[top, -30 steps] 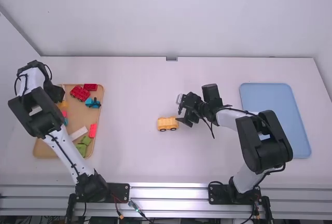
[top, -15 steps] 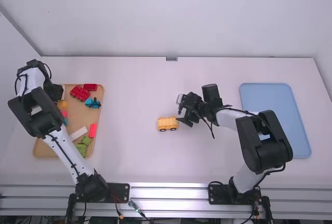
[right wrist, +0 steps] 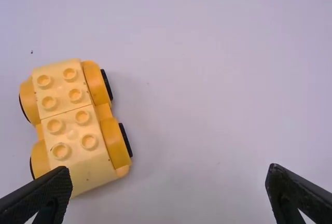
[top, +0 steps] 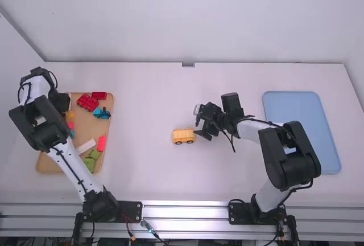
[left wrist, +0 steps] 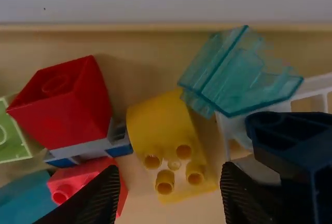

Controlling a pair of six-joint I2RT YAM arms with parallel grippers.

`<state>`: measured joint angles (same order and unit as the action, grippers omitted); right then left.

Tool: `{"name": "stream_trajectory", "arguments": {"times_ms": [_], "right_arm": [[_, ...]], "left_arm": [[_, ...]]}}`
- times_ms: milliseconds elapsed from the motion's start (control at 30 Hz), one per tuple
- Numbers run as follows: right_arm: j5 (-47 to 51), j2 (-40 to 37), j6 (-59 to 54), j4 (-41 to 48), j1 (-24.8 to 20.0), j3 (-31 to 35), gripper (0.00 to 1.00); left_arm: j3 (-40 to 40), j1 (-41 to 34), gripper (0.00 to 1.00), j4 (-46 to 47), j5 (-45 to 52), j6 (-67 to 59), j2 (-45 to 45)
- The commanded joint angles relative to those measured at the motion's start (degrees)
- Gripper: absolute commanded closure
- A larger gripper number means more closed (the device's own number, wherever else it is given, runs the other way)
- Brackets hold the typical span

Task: Assemble lego blocks to make yellow taxi

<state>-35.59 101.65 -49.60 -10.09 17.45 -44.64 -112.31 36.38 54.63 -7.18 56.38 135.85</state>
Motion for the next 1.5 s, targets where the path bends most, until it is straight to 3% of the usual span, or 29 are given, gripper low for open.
{"name": "stream_trajectory", "arguments": {"times_ms": [0,133,233,667,833,967,1033,1233,1467], "right_arm": [[-0.31,-1.36,0.28,0.26,0.15,-0.39,0.01],[-0.31,-1.36,0.31,0.11,0.15,-0.39,0.01],[-0.33,-1.36,0.31,0.09,0.15,-0.39,0.01],[-0.33,-1.36,0.28,-0.02,0.15,-0.39,0.01],[-0.33,-1.36,0.28,-0.13,0.17,-0.39,0.01],[-0.31,-1.36,0.31,-0.09,0.17,-0.39,0.01],[-0.35,-1.36,0.28,-0.09,0.17,-0.39,0.01],[-0.35,-1.36,0.28,0.07,0.17,-0.39,0.01],[-0.35,-1.36,0.31,0.28,0.15,-0.39,0.01]], "left_arm": [[2.38,-0.37,0.47,-2.69,2.71,1.22,-0.31],[5.68,-0.48,0.51,-6.36,3.63,1.25,-0.31],[6.6,-0.33,0.59,-7.1,3.5,1.25,-0.31],[6.51,-0.42,0.66,-6.84,4.74,0.59,-0.31],[6.51,-0.39,0.63,-5.77,4.81,0.83,-0.31],[6.51,-0.37,0.51,-5.2,4.81,-0.81,-0.31],[6.51,-0.39,0.51,-5.25,4.79,-2.25,-0.31],[6.51,-0.37,0.71,-5.51,4.68,-2.21,-0.31],[6.51,-0.37,0.76,-5.55,4.66,-2.21,-0.33]]}}
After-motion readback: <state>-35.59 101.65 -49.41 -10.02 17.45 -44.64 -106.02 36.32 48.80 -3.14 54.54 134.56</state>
